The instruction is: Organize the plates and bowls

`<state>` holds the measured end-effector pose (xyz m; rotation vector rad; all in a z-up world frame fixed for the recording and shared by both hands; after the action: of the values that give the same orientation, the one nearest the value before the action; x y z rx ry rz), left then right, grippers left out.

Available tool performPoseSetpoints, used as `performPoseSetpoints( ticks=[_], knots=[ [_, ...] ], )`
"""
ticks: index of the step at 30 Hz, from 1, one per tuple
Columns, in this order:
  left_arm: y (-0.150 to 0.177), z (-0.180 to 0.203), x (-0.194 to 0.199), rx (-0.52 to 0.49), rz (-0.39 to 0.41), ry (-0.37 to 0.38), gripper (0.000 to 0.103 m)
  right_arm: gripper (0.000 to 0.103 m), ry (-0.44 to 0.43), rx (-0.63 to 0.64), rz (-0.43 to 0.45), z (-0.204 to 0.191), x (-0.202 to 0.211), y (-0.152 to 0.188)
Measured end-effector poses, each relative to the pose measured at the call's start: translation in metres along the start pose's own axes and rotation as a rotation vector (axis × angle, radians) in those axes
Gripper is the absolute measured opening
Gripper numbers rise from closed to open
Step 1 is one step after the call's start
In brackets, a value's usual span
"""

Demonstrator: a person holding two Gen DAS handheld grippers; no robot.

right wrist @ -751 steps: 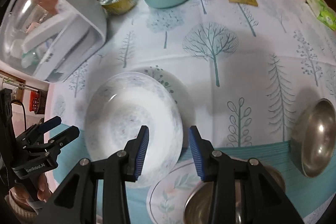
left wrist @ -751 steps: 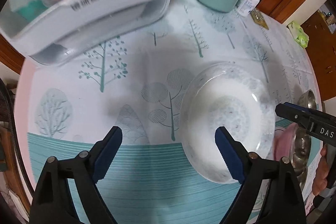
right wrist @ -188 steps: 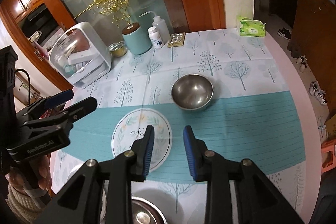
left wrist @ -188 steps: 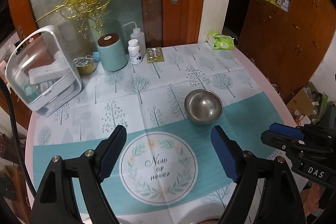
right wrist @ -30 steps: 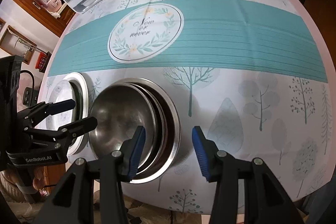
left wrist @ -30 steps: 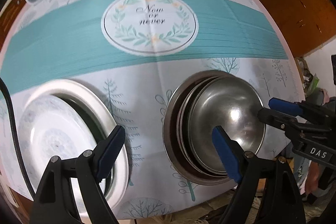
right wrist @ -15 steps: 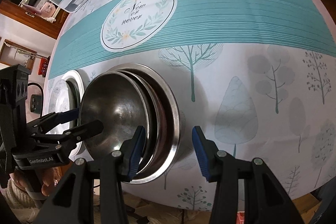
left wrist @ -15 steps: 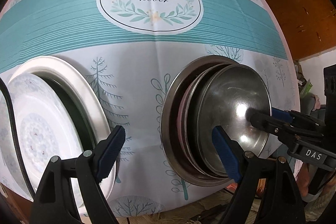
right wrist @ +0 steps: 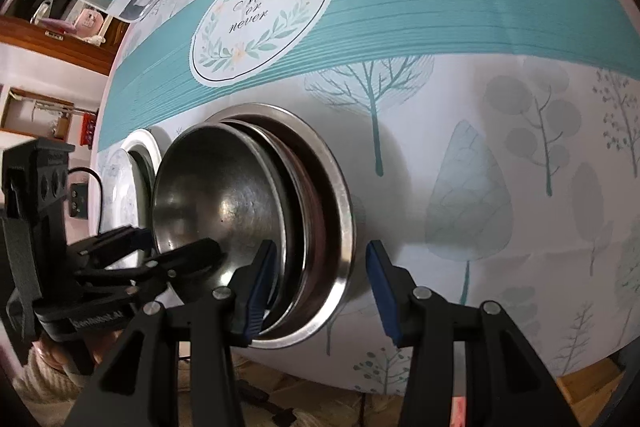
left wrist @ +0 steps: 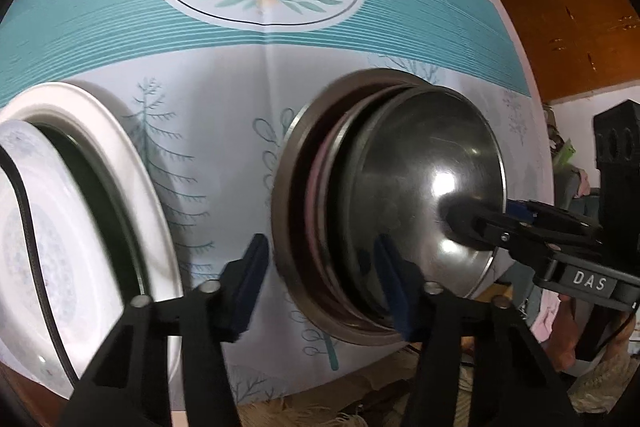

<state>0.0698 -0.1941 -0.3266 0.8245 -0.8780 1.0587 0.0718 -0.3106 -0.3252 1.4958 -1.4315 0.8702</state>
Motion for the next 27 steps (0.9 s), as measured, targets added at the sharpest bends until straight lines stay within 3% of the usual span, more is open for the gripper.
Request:
performPoseSetpoints(
  ticks=[4, 8, 16, 27],
  knots=[
    [-0.002, 0.002, -0.001, -0.012, 0.002, -0.009, 0.042, 0.036, -0.035, -0.008, -0.009, -0.004, -0.003, 0.001],
    [-0.002, 0.003, 0.000, -0.007, -0.001, -0.017, 0.041, 0.031, 0.003, -0.013, -0.024, -0.003, -0.004, 0.001],
    [0.002, 0.007, 0.016, 0.005, 0.030, -0.036, 0.041, 0.030, -0.027, -0.023, -0.045, -0.009, 0.002, 0.004],
    [0.025, -0.006, 0.061, 0.076, 0.149, -0.070, 0.042, 0.030, -0.029, 0.101, -0.024, -0.048, 0.024, 0.005]
  ],
)
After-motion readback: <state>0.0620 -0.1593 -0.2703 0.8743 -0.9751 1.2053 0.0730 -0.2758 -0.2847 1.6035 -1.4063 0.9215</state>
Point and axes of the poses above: each gripper's, at about its wrist camera, not at the fingertips, and x roughly against the way its jaws point, z to its right, y to its underside, the point moved 10 cm from there along -x, roughly the way its jaws point, and after that the axes turned 12 degrees about -z, right-handed, at the moved point
